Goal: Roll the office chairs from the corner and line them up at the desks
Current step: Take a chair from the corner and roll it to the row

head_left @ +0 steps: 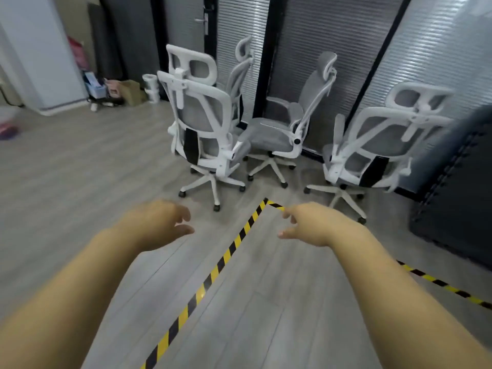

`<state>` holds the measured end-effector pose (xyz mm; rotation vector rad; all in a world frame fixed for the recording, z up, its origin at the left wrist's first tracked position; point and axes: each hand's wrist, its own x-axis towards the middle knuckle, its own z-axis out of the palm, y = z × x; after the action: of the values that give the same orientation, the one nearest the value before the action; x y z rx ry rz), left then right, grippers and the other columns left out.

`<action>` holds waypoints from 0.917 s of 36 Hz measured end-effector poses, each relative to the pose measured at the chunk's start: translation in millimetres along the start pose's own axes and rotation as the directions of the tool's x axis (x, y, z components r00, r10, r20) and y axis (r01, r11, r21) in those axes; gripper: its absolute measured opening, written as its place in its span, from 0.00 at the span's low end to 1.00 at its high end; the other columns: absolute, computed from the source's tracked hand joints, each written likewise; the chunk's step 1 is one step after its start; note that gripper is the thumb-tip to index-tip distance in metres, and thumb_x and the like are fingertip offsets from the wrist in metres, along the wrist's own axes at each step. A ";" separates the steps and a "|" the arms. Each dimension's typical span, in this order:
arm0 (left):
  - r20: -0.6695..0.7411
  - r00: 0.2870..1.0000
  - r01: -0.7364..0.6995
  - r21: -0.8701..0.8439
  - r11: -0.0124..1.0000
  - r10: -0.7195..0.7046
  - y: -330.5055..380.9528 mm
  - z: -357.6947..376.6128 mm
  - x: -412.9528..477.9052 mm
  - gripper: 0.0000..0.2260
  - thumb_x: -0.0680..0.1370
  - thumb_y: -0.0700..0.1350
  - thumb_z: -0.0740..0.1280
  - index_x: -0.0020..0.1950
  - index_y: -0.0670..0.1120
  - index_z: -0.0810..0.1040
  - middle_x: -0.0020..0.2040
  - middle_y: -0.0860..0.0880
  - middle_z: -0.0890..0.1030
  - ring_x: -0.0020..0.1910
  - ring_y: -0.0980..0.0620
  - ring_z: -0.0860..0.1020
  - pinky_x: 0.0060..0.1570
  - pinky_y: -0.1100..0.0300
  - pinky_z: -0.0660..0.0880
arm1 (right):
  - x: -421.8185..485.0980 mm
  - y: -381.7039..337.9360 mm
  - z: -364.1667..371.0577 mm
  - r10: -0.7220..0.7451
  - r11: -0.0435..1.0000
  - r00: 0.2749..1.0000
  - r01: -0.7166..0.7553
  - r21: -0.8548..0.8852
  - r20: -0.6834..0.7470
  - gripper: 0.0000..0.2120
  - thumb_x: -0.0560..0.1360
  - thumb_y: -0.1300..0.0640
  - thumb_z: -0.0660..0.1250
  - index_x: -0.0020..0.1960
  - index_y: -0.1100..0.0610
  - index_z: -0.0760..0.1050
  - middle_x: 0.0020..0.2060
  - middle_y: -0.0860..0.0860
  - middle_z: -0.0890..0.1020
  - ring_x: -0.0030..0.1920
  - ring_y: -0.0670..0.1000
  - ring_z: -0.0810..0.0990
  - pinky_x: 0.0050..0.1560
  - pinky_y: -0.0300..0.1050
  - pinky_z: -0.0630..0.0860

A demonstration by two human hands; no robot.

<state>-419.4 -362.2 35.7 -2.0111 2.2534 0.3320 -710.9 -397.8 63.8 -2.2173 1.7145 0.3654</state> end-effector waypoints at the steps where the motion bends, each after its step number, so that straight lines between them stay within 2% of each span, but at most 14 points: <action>1: 0.001 1.000 0.013 -0.007 1.000 -0.013 -7.9 -2.5 9.8 0.16 0.75 0.62 0.61 0.59 0.57 0.74 0.56 0.56 0.77 0.52 0.54 0.75 0.52 0.55 0.75 | 14.1 -2.9 -5.3 -0.009 1.000 1.000 0.009 -0.001 0.003 0.27 0.74 0.39 0.64 0.69 0.49 0.66 0.63 0.48 0.74 0.60 0.52 0.74 0.55 0.50 0.73; 4: 0.003 0.999 0.051 -0.035 0.998 -0.051 -32.0 -11.5 41.2 0.16 0.75 0.62 0.61 0.59 0.57 0.74 0.55 0.56 0.76 0.52 0.54 0.75 0.53 0.55 0.75 | 59.0 -11.9 -20.6 -0.035 0.999 0.999 0.035 -0.014 0.012 0.26 0.74 0.39 0.64 0.67 0.49 0.67 0.62 0.49 0.75 0.58 0.52 0.75 0.55 0.49 0.74; 8: -0.027 0.997 0.067 -0.044 0.997 -0.068 -67.3 -24.5 92.7 0.15 0.75 0.62 0.62 0.57 0.56 0.75 0.54 0.56 0.77 0.52 0.53 0.75 0.51 0.54 0.75 | 119.9 -26.6 -43.2 -0.057 0.998 0.998 0.057 -0.038 0.005 0.27 0.73 0.38 0.64 0.68 0.49 0.66 0.64 0.50 0.74 0.61 0.53 0.73 0.57 0.51 0.73; 17: -0.051 0.996 0.066 -0.045 0.997 -0.069 -142.9 -66.9 218.4 0.15 0.76 0.61 0.62 0.57 0.56 0.75 0.54 0.55 0.77 0.52 0.52 0.75 0.48 0.57 0.74 | 253.7 -61.2 -102.0 -0.044 0.998 0.999 0.044 -0.046 -0.007 0.27 0.73 0.38 0.63 0.68 0.49 0.66 0.62 0.49 0.75 0.58 0.53 0.74 0.56 0.51 0.74; 21: -0.044 0.996 0.072 -0.040 0.997 -0.074 -168.9 -83.7 269.4 0.14 0.76 0.61 0.62 0.57 0.56 0.75 0.55 0.54 0.78 0.52 0.52 0.76 0.50 0.54 0.76 | 307.1 -72.0 -122.8 -0.062 0.998 0.998 0.062 -0.017 0.021 0.27 0.73 0.38 0.64 0.67 0.48 0.66 0.63 0.49 0.74 0.58 0.53 0.74 0.53 0.48 0.73; 24: -0.040 0.996 0.078 -0.029 0.996 -0.080 -185.0 -93.4 308.6 0.15 0.76 0.60 0.61 0.59 0.56 0.74 0.56 0.55 0.77 0.54 0.52 0.75 0.49 0.55 0.75 | 347.5 -76.0 -139.1 -0.080 0.996 0.996 0.081 -0.028 0.031 0.27 0.74 0.39 0.63 0.68 0.50 0.66 0.63 0.49 0.74 0.59 0.52 0.74 0.51 0.46 0.72; 33: -0.029 0.988 0.152 -0.039 0.988 -0.153 -238.7 -105.6 430.8 0.15 0.76 0.61 0.61 0.59 0.57 0.74 0.55 0.56 0.77 0.53 0.53 0.75 0.48 0.58 0.73 | 494.6 -73.9 -175.8 -0.140 0.990 0.990 0.141 -0.025 0.026 0.26 0.74 0.40 0.65 0.68 0.50 0.67 0.62 0.50 0.75 0.58 0.53 0.75 0.54 0.48 0.74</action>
<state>-227.9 -827.9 20.9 -2.2059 2.1091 0.3314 -514.1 -889.5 41.1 -2.3266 1.5389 0.3821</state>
